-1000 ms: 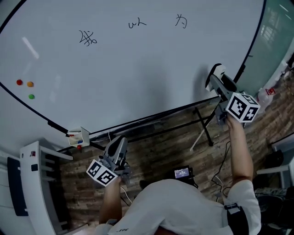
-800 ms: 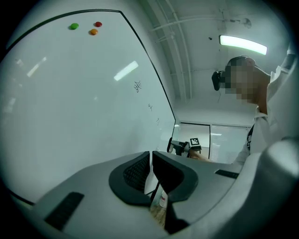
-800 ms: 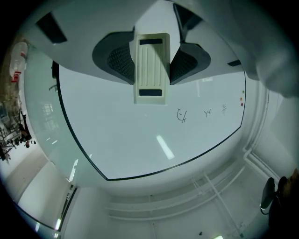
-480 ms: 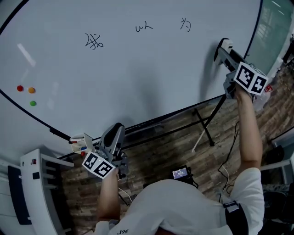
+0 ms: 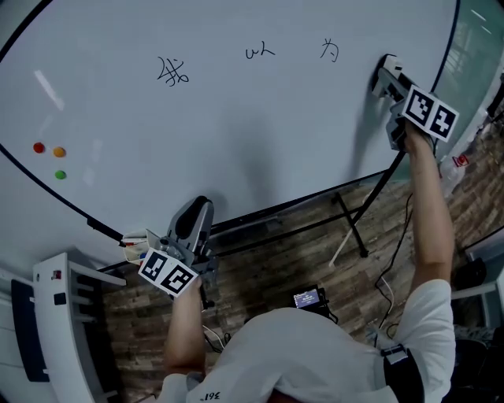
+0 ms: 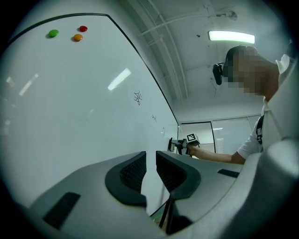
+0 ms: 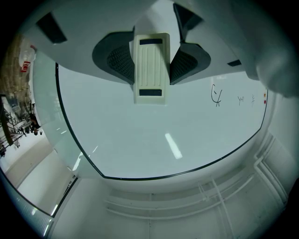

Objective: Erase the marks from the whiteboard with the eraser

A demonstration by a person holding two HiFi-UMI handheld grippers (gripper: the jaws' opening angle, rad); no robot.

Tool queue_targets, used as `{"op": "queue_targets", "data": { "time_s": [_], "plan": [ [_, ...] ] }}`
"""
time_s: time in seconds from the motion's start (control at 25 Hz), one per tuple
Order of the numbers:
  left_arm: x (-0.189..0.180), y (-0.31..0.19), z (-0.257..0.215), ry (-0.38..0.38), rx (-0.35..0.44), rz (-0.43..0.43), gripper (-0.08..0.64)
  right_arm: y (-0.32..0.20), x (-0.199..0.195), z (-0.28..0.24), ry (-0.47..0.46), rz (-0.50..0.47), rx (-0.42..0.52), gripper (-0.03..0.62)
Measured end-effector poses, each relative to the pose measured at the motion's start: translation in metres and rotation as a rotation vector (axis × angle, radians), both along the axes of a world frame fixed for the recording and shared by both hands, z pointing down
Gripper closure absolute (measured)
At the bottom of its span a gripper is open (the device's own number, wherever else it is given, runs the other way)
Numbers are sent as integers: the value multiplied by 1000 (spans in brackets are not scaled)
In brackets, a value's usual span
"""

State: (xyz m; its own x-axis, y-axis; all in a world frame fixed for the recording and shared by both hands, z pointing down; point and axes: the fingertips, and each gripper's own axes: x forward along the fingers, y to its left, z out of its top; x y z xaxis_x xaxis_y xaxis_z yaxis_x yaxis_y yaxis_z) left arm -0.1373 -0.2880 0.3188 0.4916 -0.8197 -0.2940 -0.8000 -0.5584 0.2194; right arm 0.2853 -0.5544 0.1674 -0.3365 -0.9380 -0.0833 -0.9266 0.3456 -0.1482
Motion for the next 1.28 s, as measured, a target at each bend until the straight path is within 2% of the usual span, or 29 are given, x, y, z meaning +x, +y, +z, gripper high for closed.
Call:
{"op": "queue_targets", "data": {
  "time_s": [0.4, 0.88, 1.28],
  "plan": [
    [6, -14, -3, -2, -2, 10, 506, -5, -3, -2, 8, 7, 1, 339],
    [19, -25, -8, 0, -3, 47, 506, -4, -8, -2, 23, 72, -20, 339],
    [66, -38, -23, -19, 20, 159, 506, -1, -16, -5, 25, 97, -34, 339]
  ]
}}
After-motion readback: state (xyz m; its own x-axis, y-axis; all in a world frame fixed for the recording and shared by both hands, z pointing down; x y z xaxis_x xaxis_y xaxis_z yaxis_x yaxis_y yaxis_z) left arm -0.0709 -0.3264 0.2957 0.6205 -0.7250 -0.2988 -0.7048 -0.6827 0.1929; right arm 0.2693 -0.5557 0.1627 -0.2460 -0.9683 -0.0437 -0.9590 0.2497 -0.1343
